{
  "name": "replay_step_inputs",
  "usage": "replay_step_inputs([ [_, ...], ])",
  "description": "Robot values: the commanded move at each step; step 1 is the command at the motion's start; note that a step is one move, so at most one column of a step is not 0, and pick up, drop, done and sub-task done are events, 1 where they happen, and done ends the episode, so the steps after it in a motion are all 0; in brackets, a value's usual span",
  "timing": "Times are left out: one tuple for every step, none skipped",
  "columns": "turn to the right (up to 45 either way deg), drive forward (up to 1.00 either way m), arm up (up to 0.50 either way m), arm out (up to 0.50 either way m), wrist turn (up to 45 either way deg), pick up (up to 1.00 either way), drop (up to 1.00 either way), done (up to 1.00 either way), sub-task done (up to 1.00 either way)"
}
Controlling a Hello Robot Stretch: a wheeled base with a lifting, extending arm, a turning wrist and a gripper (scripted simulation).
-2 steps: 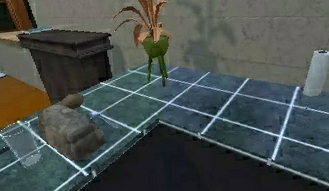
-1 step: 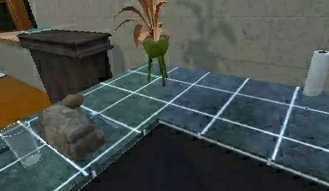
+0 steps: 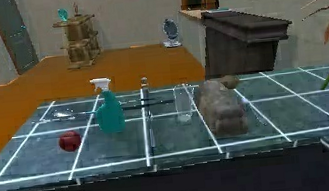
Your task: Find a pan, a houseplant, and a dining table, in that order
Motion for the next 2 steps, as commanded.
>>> replay_step_inputs([
  [-45.0,0.0,0.0,0.0,0.0,0.0,0.0,0.0,0.0],
  [-45.0,0.0,0.0,0.0,0.0,0.0,0.0,0.0,0.0],
])
